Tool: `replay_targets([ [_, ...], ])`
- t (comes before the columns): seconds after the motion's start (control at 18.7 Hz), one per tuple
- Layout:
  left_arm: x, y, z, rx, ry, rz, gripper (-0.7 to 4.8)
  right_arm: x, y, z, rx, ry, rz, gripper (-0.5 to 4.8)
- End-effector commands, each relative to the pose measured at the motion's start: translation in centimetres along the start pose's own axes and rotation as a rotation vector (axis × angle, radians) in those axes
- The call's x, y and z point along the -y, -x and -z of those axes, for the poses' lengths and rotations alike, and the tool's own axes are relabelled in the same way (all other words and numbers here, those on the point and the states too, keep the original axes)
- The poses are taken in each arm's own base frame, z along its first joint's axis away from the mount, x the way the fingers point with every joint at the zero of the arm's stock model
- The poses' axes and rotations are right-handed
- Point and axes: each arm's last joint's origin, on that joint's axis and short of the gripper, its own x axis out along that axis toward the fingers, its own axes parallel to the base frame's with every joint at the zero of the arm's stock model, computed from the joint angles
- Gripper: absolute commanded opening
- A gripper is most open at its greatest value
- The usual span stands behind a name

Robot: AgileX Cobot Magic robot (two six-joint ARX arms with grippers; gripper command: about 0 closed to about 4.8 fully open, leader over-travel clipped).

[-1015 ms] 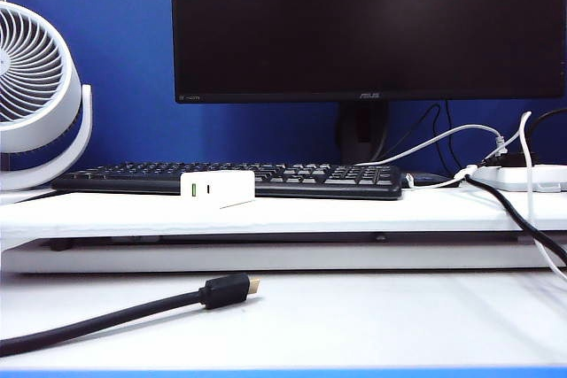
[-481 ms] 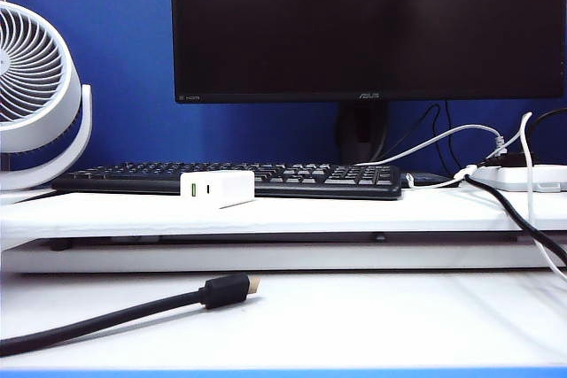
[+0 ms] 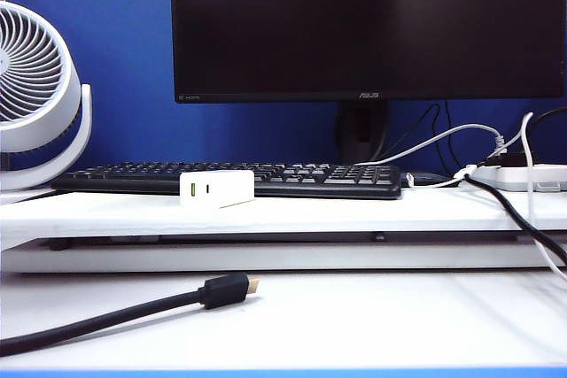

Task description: Pick up the Type-C charging cable and the charging base, insert one end of the Type-C charger into the corresponding slot on the base, and finally place the plugged-in charger back on the table.

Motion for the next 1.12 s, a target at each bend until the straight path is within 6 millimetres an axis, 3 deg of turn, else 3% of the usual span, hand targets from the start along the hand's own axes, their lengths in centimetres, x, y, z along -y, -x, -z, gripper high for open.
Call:
replay_targets([
  [0.05,1.1,-2.7,1.3,-0.104,0.040,0.021,-0.03,-1.7,-0.9,2.0,-0.209,0.125,-0.115,-0.05],
  [0.16,1.2,-4.6,2.8,-0.222,0.041,0.007,0.10,-2.4,-1.2,2.9,-0.317,0.133,-0.129,-0.05],
  [0.32,0.3,-7.9,5.5,-0.416,0.058,-0.033,2.49,-2.4,-1.2,3.1,-0.331,0.130,-0.131,-0.05],
  [0.43,-0.1,-9.7,7.0,-0.497,0.066,-0.040,4.76,-2.4,-1.3,3.1,-0.326,0.131,-0.131,-0.05],
  [0.91,2.9,-12.2,9.7,-0.586,-0.036,-0.038,4.79,-2.4,-1.3,3.1,-0.325,0.129,-0.136,-0.05],
  [1.12,3.2,-13.4,10.9,-0.622,-0.052,-0.060,4.79,-2.4,-1.3,3.1,-0.326,0.125,-0.136,-0.05],
])
